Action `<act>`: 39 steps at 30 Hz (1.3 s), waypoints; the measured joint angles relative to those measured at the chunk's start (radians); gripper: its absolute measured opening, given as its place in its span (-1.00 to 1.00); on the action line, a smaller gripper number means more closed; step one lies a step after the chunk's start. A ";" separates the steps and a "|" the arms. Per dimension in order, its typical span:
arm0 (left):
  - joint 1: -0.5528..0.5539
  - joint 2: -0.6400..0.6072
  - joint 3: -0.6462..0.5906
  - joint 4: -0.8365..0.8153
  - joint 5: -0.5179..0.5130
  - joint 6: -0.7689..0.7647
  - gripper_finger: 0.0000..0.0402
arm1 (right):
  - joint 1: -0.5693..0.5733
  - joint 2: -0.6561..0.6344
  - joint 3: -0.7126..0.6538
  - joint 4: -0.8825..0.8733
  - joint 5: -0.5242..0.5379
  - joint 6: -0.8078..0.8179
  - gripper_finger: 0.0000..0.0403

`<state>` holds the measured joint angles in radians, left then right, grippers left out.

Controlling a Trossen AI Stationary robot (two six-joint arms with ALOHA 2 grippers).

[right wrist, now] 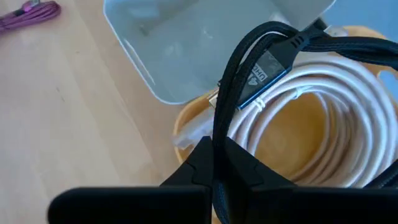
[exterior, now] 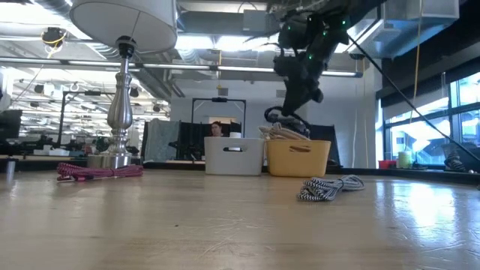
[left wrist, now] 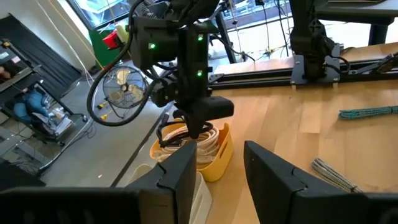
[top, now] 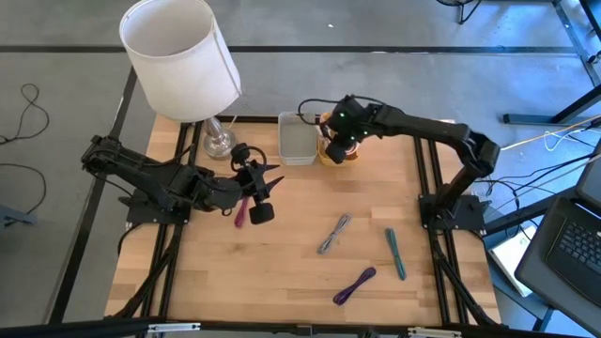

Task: Pick & Place USB Port
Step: Put the black HDMI cable into the yellow bin

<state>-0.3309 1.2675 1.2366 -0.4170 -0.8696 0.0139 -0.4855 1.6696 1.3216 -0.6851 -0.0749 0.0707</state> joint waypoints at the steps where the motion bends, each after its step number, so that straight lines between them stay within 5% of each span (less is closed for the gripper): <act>1: 0.000 0.000 0.000 -0.001 0.000 0.000 -0.37 | -0.009 0.005 0.000 0.001 -0.015 -0.001 -0.95; 26: 0.000 0.000 0.000 -0.006 0.000 0.000 -0.37 | -0.069 0.022 -0.109 0.096 -0.133 -0.003 -0.95; 39: 0.000 0.000 0.000 -0.006 0.000 0.000 -0.37 | -0.069 0.022 -0.109 0.099 -0.131 -0.001 -0.38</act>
<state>-0.3309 1.2675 1.2366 -0.4229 -0.8700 0.0143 -0.5545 1.6920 1.2125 -0.5858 -0.2063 0.0700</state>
